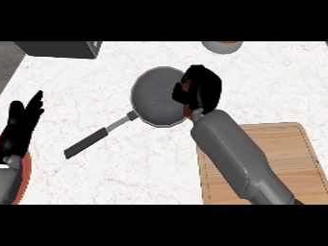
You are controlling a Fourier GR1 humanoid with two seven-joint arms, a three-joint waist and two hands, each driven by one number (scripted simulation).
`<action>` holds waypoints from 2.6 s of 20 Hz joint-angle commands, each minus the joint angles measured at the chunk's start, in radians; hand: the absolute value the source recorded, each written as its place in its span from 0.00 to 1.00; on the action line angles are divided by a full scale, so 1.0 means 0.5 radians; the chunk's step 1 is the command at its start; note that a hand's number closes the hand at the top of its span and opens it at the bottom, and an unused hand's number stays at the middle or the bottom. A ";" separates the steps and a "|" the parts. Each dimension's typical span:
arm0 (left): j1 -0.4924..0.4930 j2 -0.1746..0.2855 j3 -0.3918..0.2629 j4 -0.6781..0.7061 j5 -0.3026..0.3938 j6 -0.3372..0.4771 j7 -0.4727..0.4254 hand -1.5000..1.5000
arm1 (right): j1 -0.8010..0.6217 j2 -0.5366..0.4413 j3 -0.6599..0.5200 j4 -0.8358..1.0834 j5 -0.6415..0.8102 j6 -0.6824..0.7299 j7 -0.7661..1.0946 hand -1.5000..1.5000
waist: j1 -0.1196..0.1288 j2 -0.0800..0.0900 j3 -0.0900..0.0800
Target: Pick the sweet potato from the cutting board and place it in the pan
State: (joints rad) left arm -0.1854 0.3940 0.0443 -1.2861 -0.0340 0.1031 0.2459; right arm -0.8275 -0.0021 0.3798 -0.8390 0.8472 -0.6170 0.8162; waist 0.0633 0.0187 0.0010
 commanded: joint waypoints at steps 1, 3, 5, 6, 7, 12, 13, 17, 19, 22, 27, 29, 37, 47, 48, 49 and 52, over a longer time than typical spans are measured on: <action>-0.064 0.002 0.010 0.040 0.020 -0.048 0.011 0.50 | -0.063 0.004 -0.011 0.374 -0.282 -0.270 -0.278 1.00 | 0.027 0.015 0.001; -0.067 -0.058 -0.033 0.031 -0.026 0.008 -0.031 0.50 | -0.122 0.004 -0.023 0.454 -0.393 -0.305 -0.338 1.00 | 0.078 0.031 0.002; -0.034 -0.065 -0.050 0.006 -0.042 0.010 -0.042 0.50 | -0.098 0.004 -0.146 0.418 -0.574 -0.342 -0.538 1.00 | 0.060 0.027 0.005; -0.095 0.005 -0.011 0.011 -0.008 -0.048 0.014 0.50 | -0.127 0.004 -0.082 0.424 -0.648 -0.374 -0.471 1.00 | 0.120 0.037 0.006; -0.135 -0.020 -0.028 0.035 -0.014 -0.044 0.021 0.50 | -0.094 0.004 -0.114 0.462 -0.717 -0.377 -0.536 0.00 | 0.117 0.049 0.006; -0.111 -0.047 -0.040 0.027 -0.016 -0.051 -0.058 0.50 | -0.162 0.004 -0.162 0.596 -0.921 -0.368 -0.770 0.00 | 0.158 0.061 0.006; -0.196 -0.052 -0.060 0.051 -0.032 -0.052 0.004 0.50 | -0.187 0.004 -0.103 0.607 -0.943 -0.429 -0.730 0.00 | 0.188 0.071 0.007; -0.158 -0.060 -0.056 0.038 -0.019 -0.063 -0.026 0.50 | -0.203 0.004 -0.215 0.634 -1.090 -0.484 -0.967 0.00 | 0.179 0.070 0.008; -0.136 -0.073 -0.067 0.081 -0.062 -0.027 -0.081 0.50 | -0.255 0.004 -0.213 0.610 -1.155 -0.571 -1.019 0.00 | 0.181 0.065 0.006; -0.199 -0.110 -0.087 0.084 -0.067 -0.013 -0.020 0.50 | -0.226 0.004 -0.237 0.576 -1.242 -0.707 -1.210 0.00 | 0.163 0.065 0.008; -0.176 -0.049 -0.023 0.052 -0.021 -0.053 0.009 0.50 | -0.210 0.004 -0.294 0.595 -1.389 -0.959 -1.393 0.00 | 0.131 0.035 0.005; -0.115 -0.090 -0.060 0.069 -0.085 0.012 -0.009 0.50 | -0.205 0.004 -0.328 0.593 -1.495 -0.957 -1.456 0.00 | 0.090 0.023 0.004; 0.064 0.009 0.100 0.066 -0.042 0.002 -0.056 0.50 | 0.103 0.004 -0.411 0.330 -1.628 -1.009 -1.686 0.00 | -0.113 -0.037 -0.001; 0.197 -0.003 0.146 -0.091 -0.045 0.013 0.010 0.50 | 1.030 -0.401 -0.106 -0.837 -1.517 -0.722 -1.430 0.00 | -0.198 -0.064 -0.005; 0.260 -0.015 0.181 -0.065 0.003 -0.030 -0.092 0.50 | 1.119 -0.423 -0.068 -0.974 -1.483 -0.753 -1.343 0.00 | -0.182 -0.059 -0.005; 0.233 0.009 0.181 -0.104 0.000 -0.028 0.001 0.50 | 1.197 -0.543 -0.076 -1.108 -1.501 -0.683 -1.300 0.00 | -0.196 -0.063 -0.005; 0.168 -0.028 0.132 -0.094 -0.055 -0.002 0.039 0.50 | 1.546 -0.700 -0.083 -1.418 -1.565 -0.579 -1.329 0.00 | -0.199 -0.054 -0.004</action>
State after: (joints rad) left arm -0.0746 0.3792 0.1142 -1.3363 -0.0531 0.1056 0.2394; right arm -0.2374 -0.2517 0.3220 -1.3451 0.0864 -0.9734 0.1262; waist -0.0267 -0.0095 -0.0011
